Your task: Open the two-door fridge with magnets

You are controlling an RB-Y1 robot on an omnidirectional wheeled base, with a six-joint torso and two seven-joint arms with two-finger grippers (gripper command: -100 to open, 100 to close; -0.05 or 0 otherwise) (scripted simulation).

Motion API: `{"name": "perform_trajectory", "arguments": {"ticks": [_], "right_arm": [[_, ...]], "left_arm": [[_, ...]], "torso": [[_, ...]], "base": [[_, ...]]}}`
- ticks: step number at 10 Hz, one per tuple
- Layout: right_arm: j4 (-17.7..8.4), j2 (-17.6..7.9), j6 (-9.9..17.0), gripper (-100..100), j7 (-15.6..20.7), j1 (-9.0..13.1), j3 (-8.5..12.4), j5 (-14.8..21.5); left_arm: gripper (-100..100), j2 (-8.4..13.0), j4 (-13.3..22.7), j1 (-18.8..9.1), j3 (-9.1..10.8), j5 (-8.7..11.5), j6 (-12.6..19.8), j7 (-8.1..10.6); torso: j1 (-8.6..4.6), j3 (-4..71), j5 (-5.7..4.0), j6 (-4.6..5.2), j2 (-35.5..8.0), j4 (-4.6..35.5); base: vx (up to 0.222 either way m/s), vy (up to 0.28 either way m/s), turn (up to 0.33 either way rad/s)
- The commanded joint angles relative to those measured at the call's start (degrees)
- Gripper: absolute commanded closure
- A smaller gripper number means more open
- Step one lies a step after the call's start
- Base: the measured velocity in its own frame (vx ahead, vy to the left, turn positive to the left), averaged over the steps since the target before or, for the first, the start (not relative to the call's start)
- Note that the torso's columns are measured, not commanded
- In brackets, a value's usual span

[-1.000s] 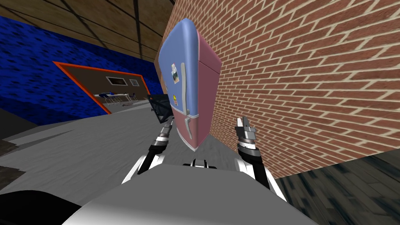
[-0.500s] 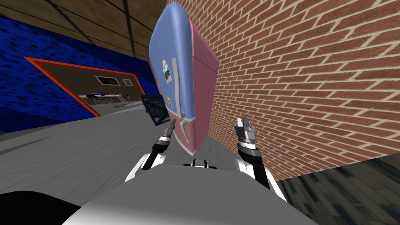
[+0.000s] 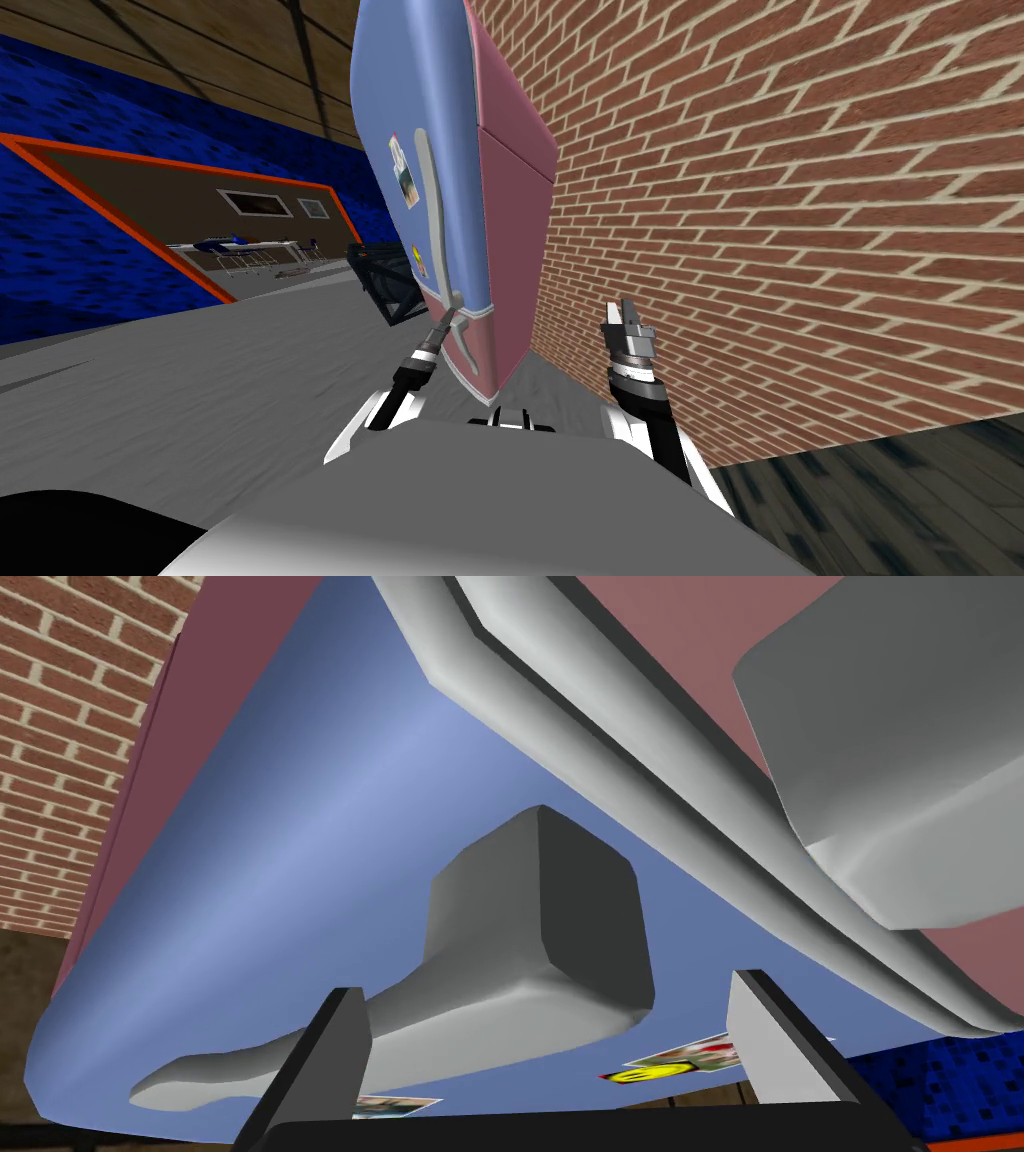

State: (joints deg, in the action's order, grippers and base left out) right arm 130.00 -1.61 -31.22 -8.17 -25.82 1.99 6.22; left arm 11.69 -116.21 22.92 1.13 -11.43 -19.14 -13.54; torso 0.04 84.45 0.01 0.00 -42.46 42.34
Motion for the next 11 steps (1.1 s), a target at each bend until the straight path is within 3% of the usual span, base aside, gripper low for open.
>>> {"name": "perform_trajectory", "arguments": {"ticks": [1, 2, 3, 5, 7, 11], "right_arm": [[0.0, 0.0, 0.0, 0, 0.0, 0.0, 0.0, 0.0], [0.0, 0.0, 0.0, 0, 0.0, 0.0, 0.0, 0.0], [0.0, 0.0, 0.0, 0, 0.0, 0.0, 0.0, 0.0], [0.0, 0.0, 0.0, 0, 0.0, 0.0, 0.0, 0.0], [0.0, 0.0, 0.0, 0, 0.0, 0.0, 0.0, 0.0], [0.0, 0.0, 0.0, 0, 0.0, 0.0, 0.0, 0.0]], "left_arm": [[-100, 0.5, -2.4, 0.5, 0.12, 0.1, 2.1, 0.4], [-100, 0.4, -1.6, 0.4, 0.11, 0.1, 1.4, 0.26], [100, 0.0, 0.0, 0.0, -0.01, 0.0, 0.1, 0.02], [100, 1.2, -1.1, 0.6, -0.77, 0.1, 0.1, 0.73], [100, 2.4, -1.6, 0.9, -1.48, 0.3, -0.3, 1.39], [100, 7.1, -3.4, 2.3, -4.3, 0.9, -2.1, 3.99]], "torso": [[0.0, 0.1, 0.0, 0.0, 0.2, -0.1], [-0.04, 0.1, -0.01, 0.0, 0.2, -0.1], [-0.04, 0.1, -0.01, 0.0, 0.1, 0.0], [0.05, 0.0, 0.0, -0.03, 0.0, 0.0], [0.88, 0.0, 0.13, -0.13, -0.1, 0.2], [0.46, 0.4, -0.14, -0.11, 0.5, 0.3]], "base": [[0.073, -0.007, -0.013], [0.029, -0.005, 0.0], [-0.053, 0.013, 0.029], [-0.051, 0.082, -0.04], [-0.153, 0.293, -0.121], [-0.176, 0.338, -0.104]]}}
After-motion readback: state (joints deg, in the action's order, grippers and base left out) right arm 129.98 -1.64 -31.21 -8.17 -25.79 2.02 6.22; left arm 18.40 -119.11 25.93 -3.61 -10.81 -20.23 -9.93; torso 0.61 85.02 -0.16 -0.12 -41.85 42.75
